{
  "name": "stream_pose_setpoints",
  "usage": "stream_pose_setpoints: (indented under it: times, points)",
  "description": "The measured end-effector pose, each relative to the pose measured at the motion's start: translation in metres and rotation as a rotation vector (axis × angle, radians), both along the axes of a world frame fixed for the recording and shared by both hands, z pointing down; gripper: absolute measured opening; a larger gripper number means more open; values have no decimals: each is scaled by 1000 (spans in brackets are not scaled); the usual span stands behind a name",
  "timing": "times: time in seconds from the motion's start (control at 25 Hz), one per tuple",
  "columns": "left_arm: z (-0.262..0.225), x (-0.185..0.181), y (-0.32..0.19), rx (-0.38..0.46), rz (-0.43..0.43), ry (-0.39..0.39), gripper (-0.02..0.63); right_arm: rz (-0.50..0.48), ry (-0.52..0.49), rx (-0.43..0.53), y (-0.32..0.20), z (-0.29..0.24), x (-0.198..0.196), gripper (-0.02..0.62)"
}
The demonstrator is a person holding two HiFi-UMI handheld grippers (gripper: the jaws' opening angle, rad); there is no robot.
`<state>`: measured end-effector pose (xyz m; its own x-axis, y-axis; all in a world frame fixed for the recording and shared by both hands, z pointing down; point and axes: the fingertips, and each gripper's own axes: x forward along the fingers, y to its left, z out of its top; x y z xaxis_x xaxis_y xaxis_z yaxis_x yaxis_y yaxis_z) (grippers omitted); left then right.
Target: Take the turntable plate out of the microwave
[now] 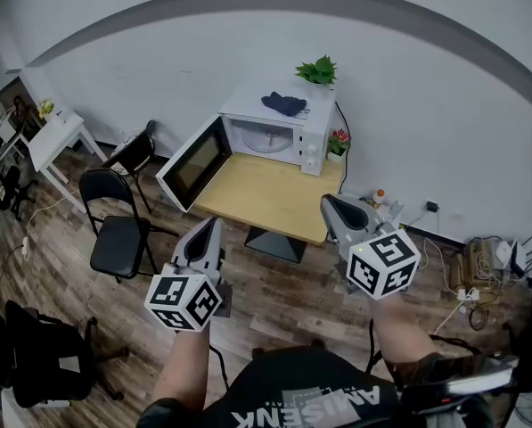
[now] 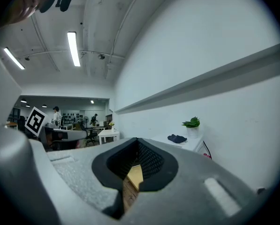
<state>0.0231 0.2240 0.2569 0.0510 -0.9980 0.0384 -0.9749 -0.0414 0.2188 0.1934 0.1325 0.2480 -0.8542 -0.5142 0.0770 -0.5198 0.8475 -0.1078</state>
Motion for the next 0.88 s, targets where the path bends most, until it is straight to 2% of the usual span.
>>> stream_pose_setpoints:
  times: [0.2, 0.36, 0.64, 0.88]
  points:
    - [7, -22, 5, -24, 4, 42, 2, 14, -12, -10, 2, -1, -17, 5]
    - [11, -35, 10, -51, 66, 104, 2, 23, -8, -11, 7, 3, -34, 5]
    - [11, -60, 21, -5, 101, 17, 2, 51, -7, -27, 24, 13, -59, 5]
    - [17, -77, -3, 1, 112, 54, 2, 33, 6, -15, 5, 16, -78, 5]
